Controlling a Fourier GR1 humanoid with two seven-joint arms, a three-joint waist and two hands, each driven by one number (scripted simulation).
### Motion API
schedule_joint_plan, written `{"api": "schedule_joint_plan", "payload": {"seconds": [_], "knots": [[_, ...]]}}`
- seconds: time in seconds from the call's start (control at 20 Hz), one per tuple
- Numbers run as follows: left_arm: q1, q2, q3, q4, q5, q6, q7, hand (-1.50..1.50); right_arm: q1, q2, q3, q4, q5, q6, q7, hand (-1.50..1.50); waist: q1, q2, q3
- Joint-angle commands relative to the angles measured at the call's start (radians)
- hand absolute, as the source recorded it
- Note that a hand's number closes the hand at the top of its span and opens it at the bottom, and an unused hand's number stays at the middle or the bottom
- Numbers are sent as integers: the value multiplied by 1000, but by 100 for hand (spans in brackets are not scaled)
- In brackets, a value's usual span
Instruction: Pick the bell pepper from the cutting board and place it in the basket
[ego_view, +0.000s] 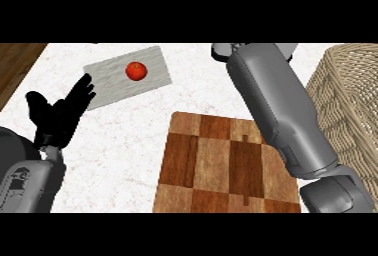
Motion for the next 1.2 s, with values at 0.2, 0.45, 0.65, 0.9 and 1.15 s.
{"api": "schedule_joint_plan", "payload": {"seconds": [0.2, 0.45, 0.65, 0.9, 1.15], "knots": [[17, -13, 0, 7, -8, 16, 1, 0, -183, -57, -97, 119, 188, -9, 312, 150, -18, -4, 1], [-15, 5, 11, 8, -3, 7, 12, 0, -234, -143, -157, 185, 260, 10, 300, 150, -20, 4, 2], [5, 15, 21, 17, 9, -12, 5, 0, -232, -192, -212, 205, 319, 36, 317, 150, -34, -3, 3], [1, 0, 21, 3, 6, 9, 15, 0, -230, -248, -272, 247, 402, 118, 317, 150, -43, -5, 3], [16, 13, 32, -9, -7, 26, 24, 0, -185, -237, -347, 197, 474, 121, 317, 150, -62, -16, 4]]}}
